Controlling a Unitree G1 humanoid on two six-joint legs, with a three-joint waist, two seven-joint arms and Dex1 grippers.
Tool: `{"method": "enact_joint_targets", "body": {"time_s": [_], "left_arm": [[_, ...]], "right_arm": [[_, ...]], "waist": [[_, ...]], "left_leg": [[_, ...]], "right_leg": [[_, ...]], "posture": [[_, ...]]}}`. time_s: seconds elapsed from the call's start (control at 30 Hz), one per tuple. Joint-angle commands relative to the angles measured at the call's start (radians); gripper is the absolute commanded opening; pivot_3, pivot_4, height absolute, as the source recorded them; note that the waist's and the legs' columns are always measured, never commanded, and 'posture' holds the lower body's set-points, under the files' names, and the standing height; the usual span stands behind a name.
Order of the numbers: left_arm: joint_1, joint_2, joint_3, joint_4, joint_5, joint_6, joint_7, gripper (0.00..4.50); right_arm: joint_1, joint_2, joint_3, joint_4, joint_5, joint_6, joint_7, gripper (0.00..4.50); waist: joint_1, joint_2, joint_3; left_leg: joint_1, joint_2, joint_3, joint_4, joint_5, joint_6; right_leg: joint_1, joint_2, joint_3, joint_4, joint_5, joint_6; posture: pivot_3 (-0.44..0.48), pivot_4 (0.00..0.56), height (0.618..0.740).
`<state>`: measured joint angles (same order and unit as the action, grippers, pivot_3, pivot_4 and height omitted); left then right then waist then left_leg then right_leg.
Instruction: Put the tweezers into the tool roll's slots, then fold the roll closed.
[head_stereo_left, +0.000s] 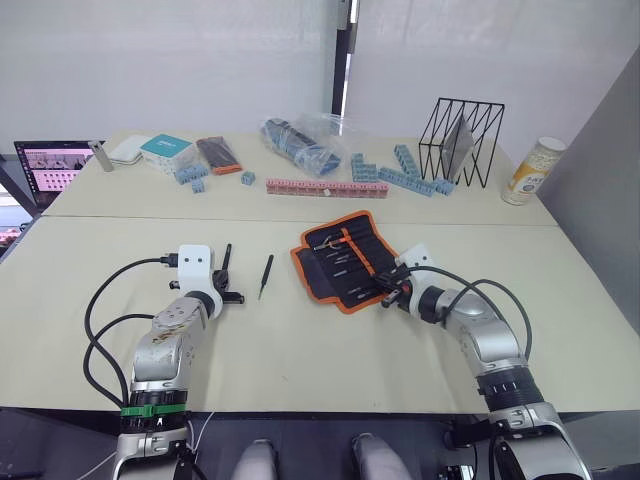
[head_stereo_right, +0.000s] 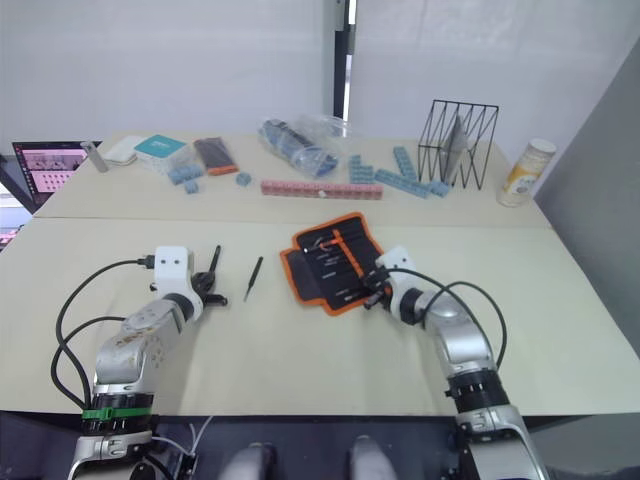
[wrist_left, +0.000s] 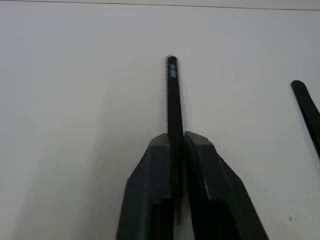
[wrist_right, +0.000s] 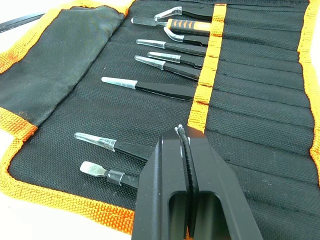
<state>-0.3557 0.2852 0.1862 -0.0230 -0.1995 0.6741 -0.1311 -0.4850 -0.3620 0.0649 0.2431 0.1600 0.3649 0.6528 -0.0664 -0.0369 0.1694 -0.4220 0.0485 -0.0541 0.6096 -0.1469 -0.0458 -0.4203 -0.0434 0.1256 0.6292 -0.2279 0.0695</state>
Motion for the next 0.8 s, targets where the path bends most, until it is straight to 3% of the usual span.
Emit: {"method": "enact_joint_targets", "body": {"time_s": [0.03,0.2,0.47,0.67,0.8], "left_arm": [[-0.021,0.03,0.003,-0.022,-0.014,-0.072,-0.062,0.01],[-0.072,0.089,-0.03,-0.055,-0.049,-0.11,-0.208,0.01],[-0.261,0.206,-0.249,0.049,-0.105,-0.098,-0.629,0.01],[-0.437,0.19,-0.426,0.219,-0.033,-0.148,-0.821,0.01],[-0.561,0.122,-0.504,0.397,0.048,-0.188,-0.836,0.01]], "right_arm": [[0.02,-0.011,0.003,-0.02,-0.009,0.01,-0.003,0.0],[0.039,-0.014,-0.01,-0.05,-0.003,0.016,-0.015,0.0],[0.083,0.006,-0.074,-0.153,0.044,0.013,-0.073,0.0],[0.117,0.019,-0.069,-0.176,0.03,0.014,-0.106,0.0],[0.128,0.039,-0.056,-0.163,0.016,0.003,-0.134,0.0]], "waist": [[0.0,0.0,0.0],[0.002,0.0,0.0],[0.0,0.0,0.0],[-0.006,0.0,0.001],[-0.004,0.001,0.001]], "left_leg": [[0.0,0.0,0.0,0.0,0.0,0.0],[-0.001,0.0,0.0,-0.001,0.0,0.0],[-0.003,0.0,0.0,-0.002,0.0,0.0],[-0.004,0.0,0.0,-0.002,0.0,0.0],[-0.004,0.0,0.0,-0.002,0.0,0.0]], "right_leg": [[0.0,0.0,0.0,0.0,0.0,0.0],[-0.001,0.0,0.0,0.0,0.0,0.0],[-0.002,0.0,0.0,-0.003,0.0,0.0],[-0.003,0.0,0.0,-0.002,0.0,0.0],[-0.003,0.0,0.0,-0.002,0.0,0.001]], "posture": [[0.0,0.15,0.74],[0.0,0.15,0.74],[0.0,0.15,0.74],[0.0,0.15,0.74],[0.0,0.15,0.74]]}}
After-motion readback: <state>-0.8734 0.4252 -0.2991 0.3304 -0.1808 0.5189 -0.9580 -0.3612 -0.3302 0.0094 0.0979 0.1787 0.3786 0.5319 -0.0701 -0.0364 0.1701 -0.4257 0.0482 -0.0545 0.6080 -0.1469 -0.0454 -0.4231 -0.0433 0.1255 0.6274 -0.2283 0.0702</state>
